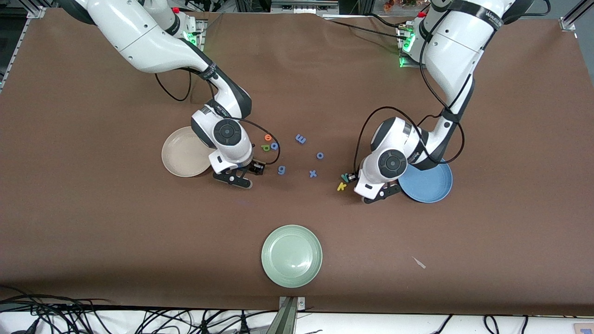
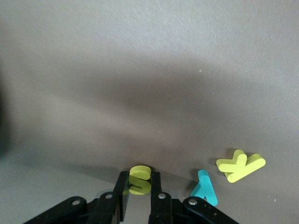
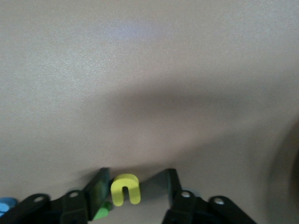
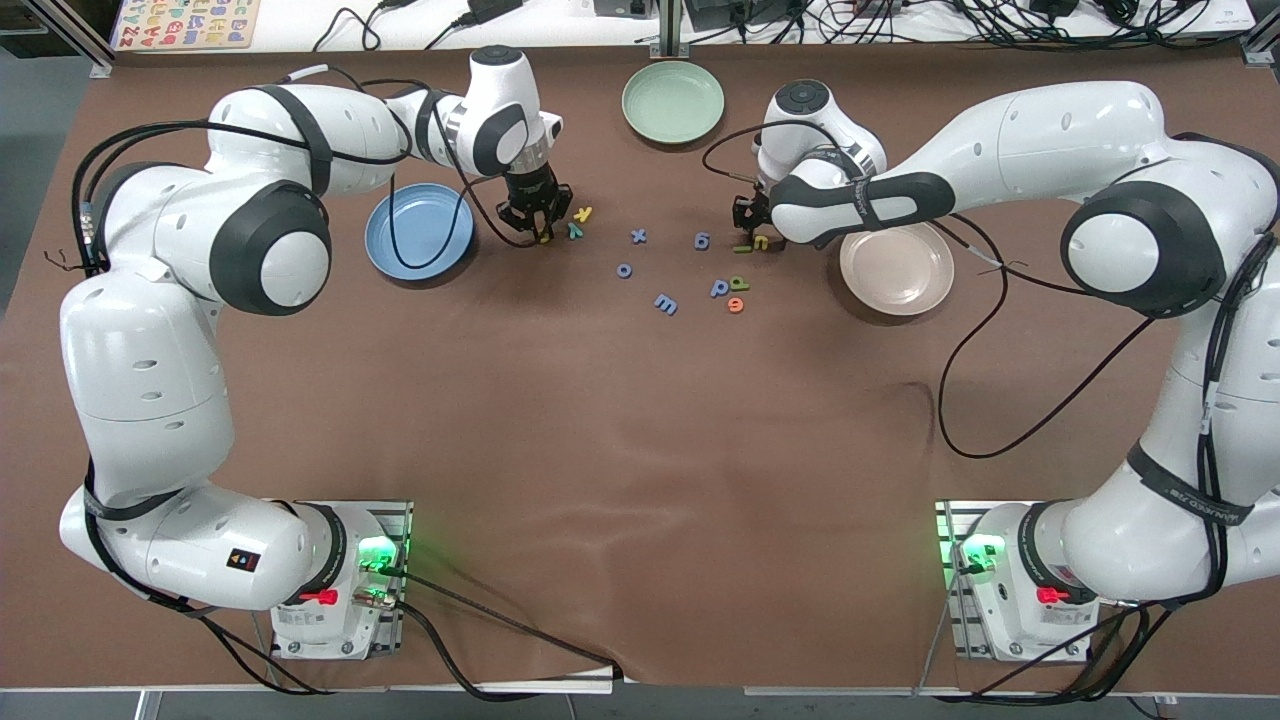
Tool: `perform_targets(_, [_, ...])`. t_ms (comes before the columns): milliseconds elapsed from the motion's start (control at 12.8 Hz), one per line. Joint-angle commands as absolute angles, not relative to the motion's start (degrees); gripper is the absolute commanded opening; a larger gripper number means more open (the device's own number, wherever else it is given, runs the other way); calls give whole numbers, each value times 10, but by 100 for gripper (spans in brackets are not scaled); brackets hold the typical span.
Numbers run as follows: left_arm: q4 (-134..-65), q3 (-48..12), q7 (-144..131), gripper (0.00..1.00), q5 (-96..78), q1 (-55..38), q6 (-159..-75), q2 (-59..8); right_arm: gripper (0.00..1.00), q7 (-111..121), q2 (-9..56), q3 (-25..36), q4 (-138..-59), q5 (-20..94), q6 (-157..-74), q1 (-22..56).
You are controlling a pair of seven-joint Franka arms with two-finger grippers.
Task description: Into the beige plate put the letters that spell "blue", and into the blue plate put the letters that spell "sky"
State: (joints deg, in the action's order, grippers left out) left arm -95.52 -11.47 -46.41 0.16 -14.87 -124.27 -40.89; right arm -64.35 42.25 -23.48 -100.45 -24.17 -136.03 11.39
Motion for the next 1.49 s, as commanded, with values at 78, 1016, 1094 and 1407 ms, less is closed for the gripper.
perform_targets(78, [-959,-113,-457,10,74,-128,-1161,-347,55,-671,423,-239,-1016,-250,-1361,114])
perform_targets(1016, [-926,-163,-239,100,98,-32,-1125,-359,42,-679,418,-247,-1023,-250,-1360,114])
perform_targets(1094, [-907,-176,-252,100,97,-43,-1125,-365,27,-675,418,-247,-1023,-250,-1360,114])
perform_targets(1407, [-849,-176,-210,100,105,-124,-1144,-410,0,-655,396,-247,-1025,-247,-1354,113])
